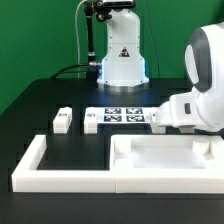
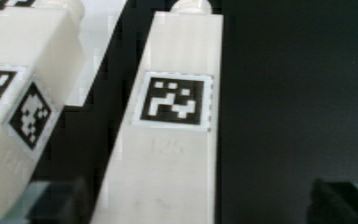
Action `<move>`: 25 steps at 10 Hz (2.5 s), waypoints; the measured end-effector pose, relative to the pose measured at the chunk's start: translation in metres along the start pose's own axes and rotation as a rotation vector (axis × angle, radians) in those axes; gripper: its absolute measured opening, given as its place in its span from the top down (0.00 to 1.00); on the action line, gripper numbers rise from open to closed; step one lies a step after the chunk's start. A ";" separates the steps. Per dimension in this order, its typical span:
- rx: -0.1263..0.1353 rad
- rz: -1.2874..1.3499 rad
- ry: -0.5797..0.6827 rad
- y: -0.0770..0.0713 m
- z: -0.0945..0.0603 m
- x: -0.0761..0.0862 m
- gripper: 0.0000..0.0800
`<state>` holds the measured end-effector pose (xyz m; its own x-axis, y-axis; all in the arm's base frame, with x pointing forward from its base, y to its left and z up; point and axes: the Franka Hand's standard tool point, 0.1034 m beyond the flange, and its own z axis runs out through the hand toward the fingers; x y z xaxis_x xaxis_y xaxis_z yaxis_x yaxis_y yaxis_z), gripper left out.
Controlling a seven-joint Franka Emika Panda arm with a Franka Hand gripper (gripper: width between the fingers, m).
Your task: Assemble desk
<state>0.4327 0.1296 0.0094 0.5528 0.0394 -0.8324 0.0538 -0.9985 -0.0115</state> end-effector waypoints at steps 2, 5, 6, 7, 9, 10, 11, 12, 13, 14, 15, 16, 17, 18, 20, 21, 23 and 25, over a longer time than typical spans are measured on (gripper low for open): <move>0.000 0.000 0.000 0.000 0.000 0.000 0.63; 0.000 0.000 0.000 0.000 0.000 0.000 0.64; 0.000 0.000 0.000 0.000 0.000 0.000 0.64; 0.000 0.000 0.000 0.000 0.000 0.000 0.64; -0.001 -0.023 -0.021 0.003 -0.004 -0.006 0.64; 0.004 -0.061 -0.038 0.012 -0.031 -0.021 0.64; 0.014 -0.126 0.006 0.019 -0.060 -0.030 0.64; 0.013 -0.137 0.031 0.023 -0.078 -0.046 0.64; 0.010 -0.135 0.013 0.024 -0.081 -0.054 0.64; 0.014 -0.137 0.092 0.022 -0.083 -0.041 0.64; 0.014 -0.135 0.167 0.022 -0.088 -0.039 0.64; 0.012 -0.132 0.253 0.022 -0.091 -0.038 0.64; 0.007 -0.143 0.301 0.023 -0.097 -0.044 0.64; -0.002 -0.176 0.355 0.024 -0.124 -0.054 0.64; -0.023 -0.266 0.492 0.040 -0.186 -0.078 0.64; -0.020 -0.255 0.607 0.037 -0.187 -0.064 0.64; -0.030 -0.245 0.764 0.041 -0.188 -0.062 0.64; -0.029 -0.236 0.899 0.044 -0.207 -0.063 0.64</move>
Offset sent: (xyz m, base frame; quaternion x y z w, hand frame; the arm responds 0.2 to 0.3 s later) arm 0.0000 0.0000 0.0000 0.0000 0.0000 0.0000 1.0000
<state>0.5718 0.0912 0.1763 0.9608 0.2687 -0.0677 0.2613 -0.9599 -0.1016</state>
